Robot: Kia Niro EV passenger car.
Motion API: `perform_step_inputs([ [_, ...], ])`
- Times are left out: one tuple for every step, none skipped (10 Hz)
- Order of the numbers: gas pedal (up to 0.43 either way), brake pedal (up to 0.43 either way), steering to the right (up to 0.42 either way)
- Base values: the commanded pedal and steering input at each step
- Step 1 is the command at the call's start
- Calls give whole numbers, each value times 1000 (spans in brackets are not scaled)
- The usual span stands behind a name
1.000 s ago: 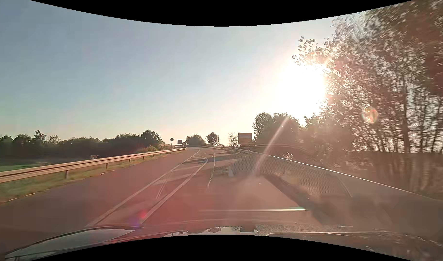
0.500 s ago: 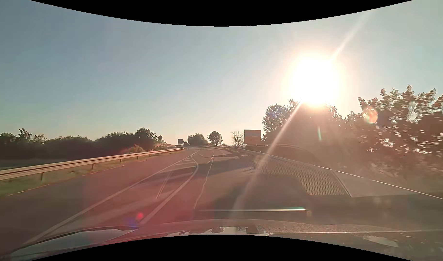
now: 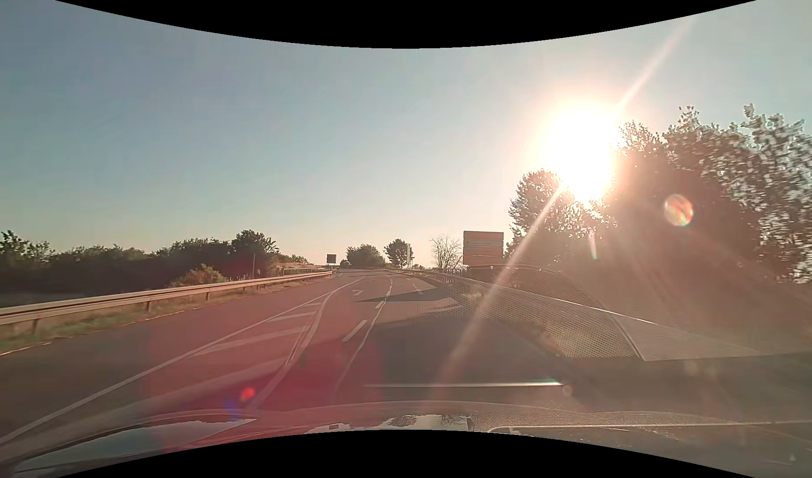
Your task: Follow the waypoints while adhering to traffic rules and regulations
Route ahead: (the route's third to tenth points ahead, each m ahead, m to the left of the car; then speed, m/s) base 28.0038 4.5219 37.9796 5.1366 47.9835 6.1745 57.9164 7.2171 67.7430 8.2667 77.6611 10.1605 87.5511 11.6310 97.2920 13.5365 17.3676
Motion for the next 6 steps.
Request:
perform_step_inputs([
  [130, 0, -8],
  [130, 0, -8],
  [130, 0, -7],
  [138, 0, -8],
  [138, 0, -8],
  [138, 0, -8],
])
